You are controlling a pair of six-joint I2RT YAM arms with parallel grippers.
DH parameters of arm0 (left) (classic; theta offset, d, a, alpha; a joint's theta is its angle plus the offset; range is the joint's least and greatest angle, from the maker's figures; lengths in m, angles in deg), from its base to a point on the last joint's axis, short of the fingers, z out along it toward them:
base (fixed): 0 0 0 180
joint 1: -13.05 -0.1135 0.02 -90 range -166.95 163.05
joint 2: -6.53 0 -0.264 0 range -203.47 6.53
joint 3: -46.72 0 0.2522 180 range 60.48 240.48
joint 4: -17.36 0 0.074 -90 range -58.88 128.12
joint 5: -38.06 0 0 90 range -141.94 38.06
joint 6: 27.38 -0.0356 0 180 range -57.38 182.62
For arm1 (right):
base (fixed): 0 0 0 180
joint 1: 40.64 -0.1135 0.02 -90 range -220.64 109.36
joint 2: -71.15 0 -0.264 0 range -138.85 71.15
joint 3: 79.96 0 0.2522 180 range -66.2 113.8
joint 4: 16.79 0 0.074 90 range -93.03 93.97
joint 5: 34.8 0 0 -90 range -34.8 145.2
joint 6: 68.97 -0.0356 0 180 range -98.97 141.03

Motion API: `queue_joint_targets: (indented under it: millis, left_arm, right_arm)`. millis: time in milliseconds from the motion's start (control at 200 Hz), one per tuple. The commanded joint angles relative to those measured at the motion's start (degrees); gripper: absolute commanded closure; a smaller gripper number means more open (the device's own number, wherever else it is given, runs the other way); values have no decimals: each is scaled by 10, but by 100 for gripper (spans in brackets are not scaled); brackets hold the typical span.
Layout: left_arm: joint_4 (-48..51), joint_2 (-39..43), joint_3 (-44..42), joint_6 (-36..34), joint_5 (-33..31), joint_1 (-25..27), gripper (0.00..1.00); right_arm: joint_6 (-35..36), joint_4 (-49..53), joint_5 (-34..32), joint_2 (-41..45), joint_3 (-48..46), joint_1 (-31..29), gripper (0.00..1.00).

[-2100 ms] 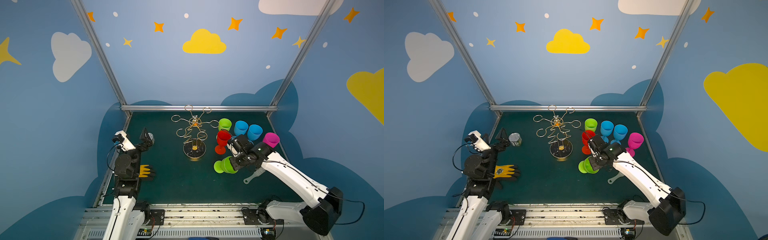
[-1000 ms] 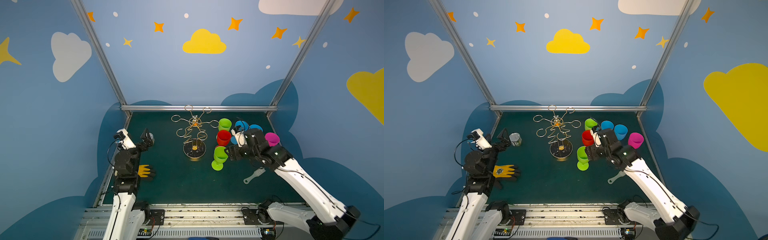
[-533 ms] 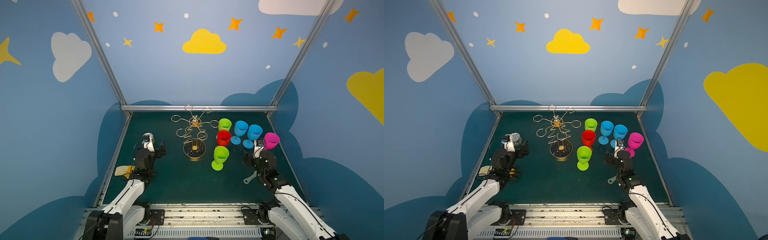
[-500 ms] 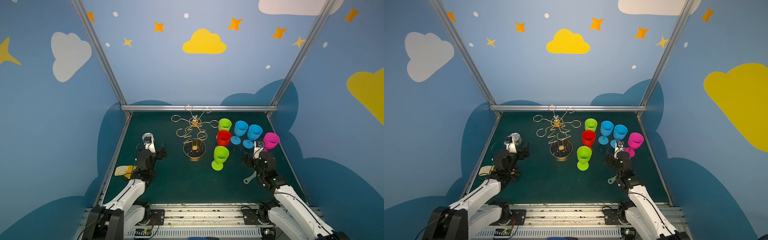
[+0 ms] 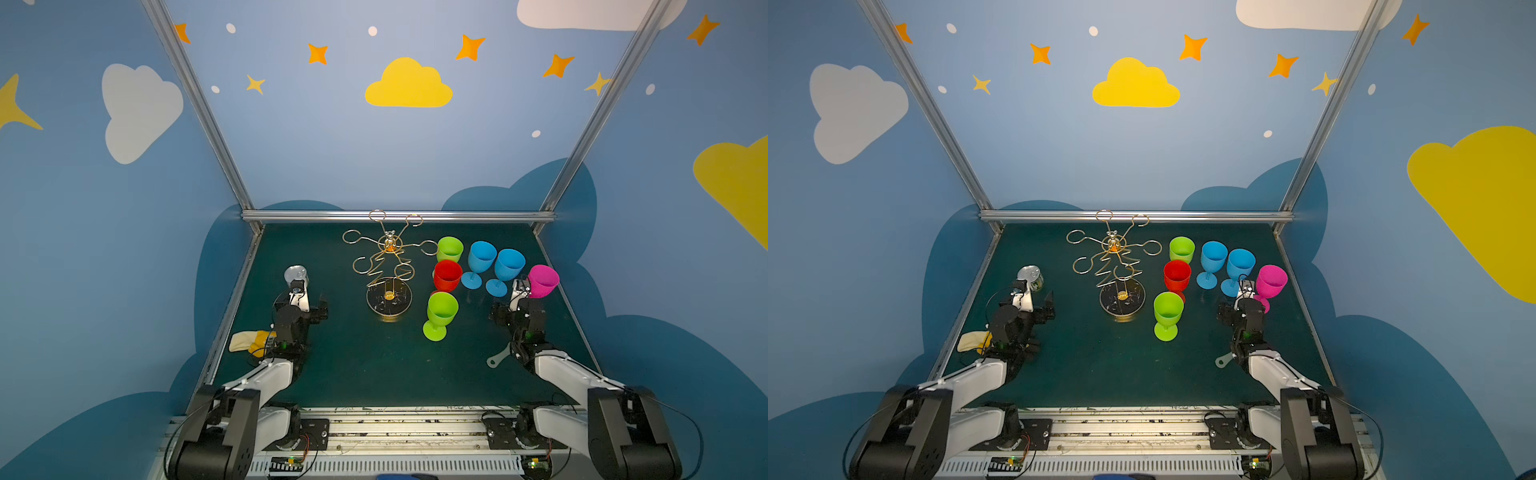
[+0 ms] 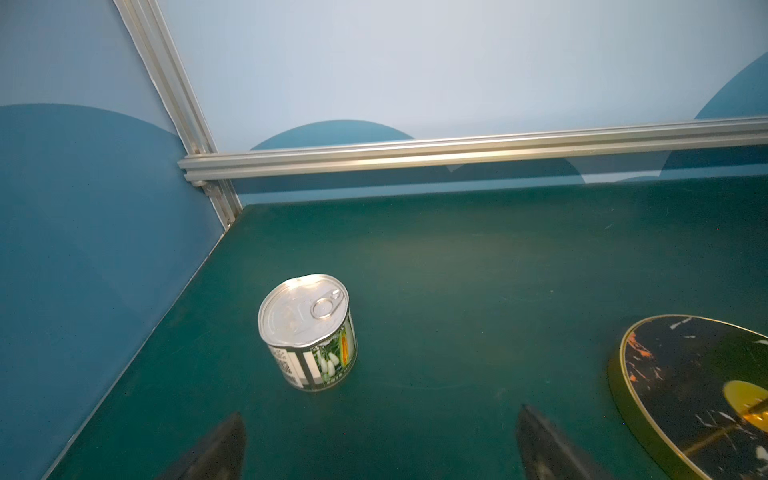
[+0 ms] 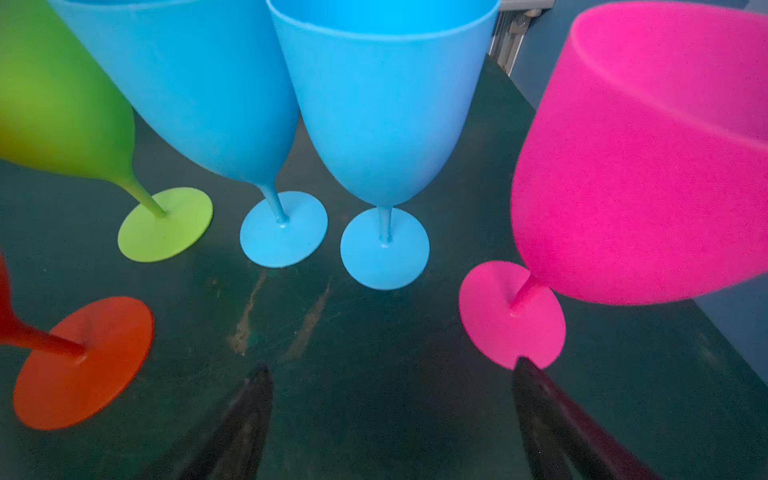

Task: Take the wine glass off the wine glass rack

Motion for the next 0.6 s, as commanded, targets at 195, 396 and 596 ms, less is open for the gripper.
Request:
queue_joint_targets:
  millis: [195, 396, 596]
  left_arm:
    - [-187, -204, 18, 3, 40, -27, 0]
    - [-63, -159, 48, 7, 33, -29, 0]
    - [-51, -156, 53, 11, 27, -31, 0]
  right_arm:
    - [17, -92, 21, -109, 30, 1, 11]
    - [9, -85, -7, -100, 24, -13, 11]
    - [10, -79, -17, -102, 28, -18, 11]
